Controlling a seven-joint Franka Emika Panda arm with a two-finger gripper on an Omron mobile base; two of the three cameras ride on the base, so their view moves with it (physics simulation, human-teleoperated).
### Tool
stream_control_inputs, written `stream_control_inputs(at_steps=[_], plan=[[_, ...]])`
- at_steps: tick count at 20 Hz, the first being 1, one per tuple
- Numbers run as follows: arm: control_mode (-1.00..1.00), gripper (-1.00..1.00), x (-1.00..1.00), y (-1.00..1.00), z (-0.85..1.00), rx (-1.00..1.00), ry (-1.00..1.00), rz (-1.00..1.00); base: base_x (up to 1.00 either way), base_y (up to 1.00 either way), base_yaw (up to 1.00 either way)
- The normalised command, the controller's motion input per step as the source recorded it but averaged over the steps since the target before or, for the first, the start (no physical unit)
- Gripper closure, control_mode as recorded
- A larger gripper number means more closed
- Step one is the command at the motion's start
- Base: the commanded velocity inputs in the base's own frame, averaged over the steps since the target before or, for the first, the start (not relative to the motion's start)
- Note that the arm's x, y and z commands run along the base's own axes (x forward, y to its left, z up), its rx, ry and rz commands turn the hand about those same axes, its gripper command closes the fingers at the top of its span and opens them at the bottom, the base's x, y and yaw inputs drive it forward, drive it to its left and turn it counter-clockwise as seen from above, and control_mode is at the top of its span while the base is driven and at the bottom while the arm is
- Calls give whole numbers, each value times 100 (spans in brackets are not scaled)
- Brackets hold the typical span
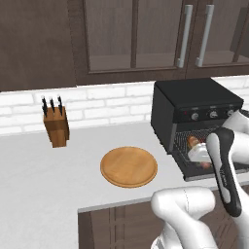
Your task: Pick up the kebab skewer and baguette bread, and place them inside the toaster oven. Close the toaster oven door and start by setting the timer.
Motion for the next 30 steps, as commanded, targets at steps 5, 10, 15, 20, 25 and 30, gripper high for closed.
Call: stream_control_inputs(at_steps=[5, 10, 15, 20, 25, 30], plan=[[-100, 100, 21, -97, -5, -9, -5, 0, 0, 0, 0], [-100, 100, 54, -78, -4, -7, 0, 0, 0, 0, 0], [-100, 100, 30, -53, -5, -1, 0, -1, 0, 0, 0], [-100, 100, 41, -35, -26, -5, 0, -1, 0, 0, 0], [-100, 100, 39, -14, -24, -1, 1, -1, 0, 0, 0], [-100, 100, 31, -1, -29, 0, 0, -3, 0, 0, 0]])
